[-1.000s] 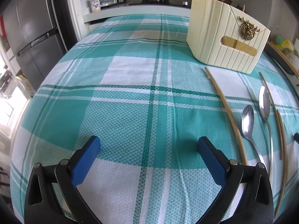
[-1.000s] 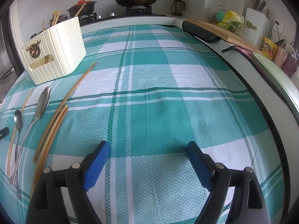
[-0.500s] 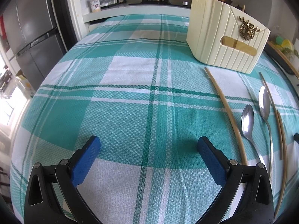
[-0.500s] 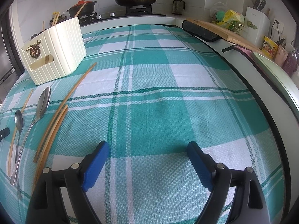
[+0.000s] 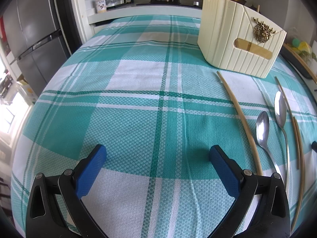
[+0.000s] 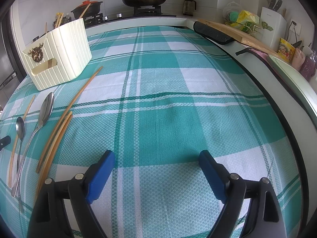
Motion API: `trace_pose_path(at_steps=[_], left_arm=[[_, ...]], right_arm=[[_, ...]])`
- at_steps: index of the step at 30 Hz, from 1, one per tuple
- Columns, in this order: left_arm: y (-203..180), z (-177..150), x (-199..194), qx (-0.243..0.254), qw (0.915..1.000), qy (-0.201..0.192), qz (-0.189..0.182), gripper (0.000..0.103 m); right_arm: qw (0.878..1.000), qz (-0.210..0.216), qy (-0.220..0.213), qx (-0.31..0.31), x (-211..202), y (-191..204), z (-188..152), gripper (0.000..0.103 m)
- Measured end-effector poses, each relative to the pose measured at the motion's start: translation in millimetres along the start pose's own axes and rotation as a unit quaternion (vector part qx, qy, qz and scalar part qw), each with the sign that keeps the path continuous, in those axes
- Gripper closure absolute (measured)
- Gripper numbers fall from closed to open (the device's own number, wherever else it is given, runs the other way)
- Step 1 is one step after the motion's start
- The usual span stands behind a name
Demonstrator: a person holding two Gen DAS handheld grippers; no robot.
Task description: Organize utensils
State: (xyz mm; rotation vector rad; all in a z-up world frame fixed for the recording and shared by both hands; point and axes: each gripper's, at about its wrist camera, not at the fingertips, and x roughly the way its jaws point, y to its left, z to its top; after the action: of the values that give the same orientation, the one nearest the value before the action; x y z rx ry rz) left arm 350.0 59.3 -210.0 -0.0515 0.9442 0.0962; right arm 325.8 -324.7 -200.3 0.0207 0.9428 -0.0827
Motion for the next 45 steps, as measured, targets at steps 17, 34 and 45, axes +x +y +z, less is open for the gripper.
trace_pose_path(at_steps=[17, 34, 45], left_arm=[[0, 0, 0, 0.000, 1.0000, 0.000, 0.000, 0.000], [11, -3, -16, -0.021, 0.9981, 0.003, -0.059, 0.001], [-70, -8, -33, 0.091, 0.9938, -0.019, -0.060, 0.017]], right_arm=[[1.000, 0.003, 0.002, 0.000, 2, 1, 0, 0.012], [1.000, 0.016, 0.010, -0.013, 4, 3, 1, 0.000], [0.985, 0.160, 0.045, -0.054, -39, 78, -13, 0.049]])
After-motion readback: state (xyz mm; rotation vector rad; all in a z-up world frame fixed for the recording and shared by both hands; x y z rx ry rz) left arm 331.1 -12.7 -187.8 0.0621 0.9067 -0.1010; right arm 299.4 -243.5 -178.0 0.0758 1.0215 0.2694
